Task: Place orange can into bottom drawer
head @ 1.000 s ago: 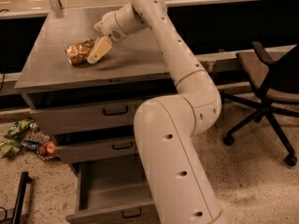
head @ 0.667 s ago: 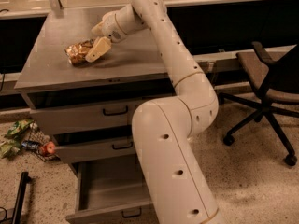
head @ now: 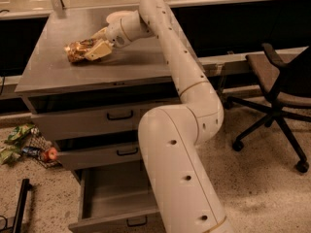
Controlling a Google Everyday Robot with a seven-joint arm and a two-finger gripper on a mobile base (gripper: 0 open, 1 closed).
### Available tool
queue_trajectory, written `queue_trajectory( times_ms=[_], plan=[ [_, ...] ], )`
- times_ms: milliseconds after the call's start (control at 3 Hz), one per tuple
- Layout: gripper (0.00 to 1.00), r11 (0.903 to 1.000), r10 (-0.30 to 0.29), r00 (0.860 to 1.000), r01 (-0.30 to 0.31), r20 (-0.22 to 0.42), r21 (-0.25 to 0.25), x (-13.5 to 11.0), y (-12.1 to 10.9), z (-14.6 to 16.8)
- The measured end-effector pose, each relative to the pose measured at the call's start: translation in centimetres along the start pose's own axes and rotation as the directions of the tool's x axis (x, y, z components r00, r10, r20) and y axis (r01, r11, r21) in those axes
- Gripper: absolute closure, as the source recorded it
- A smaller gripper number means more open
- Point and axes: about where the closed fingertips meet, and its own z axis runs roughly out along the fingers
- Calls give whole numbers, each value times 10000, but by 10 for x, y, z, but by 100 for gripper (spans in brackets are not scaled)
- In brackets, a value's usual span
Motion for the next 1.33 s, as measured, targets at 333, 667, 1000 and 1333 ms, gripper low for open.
queue_trajectory(
  times_ms=[333, 667, 1000, 1333],
  plan=[
    [99, 9997, -232, 9991, 228, 342, 122, -8, 0, -8],
    [100, 9981, -559, 9962, 541, 671, 284, -11, 7, -16],
    [100, 9922, -1000, 9867, 893, 1283, 868, -23, 19, -41],
    [100, 9748, -1496, 9743, 1168, 1683, 1902, -39, 32, -75]
  ],
)
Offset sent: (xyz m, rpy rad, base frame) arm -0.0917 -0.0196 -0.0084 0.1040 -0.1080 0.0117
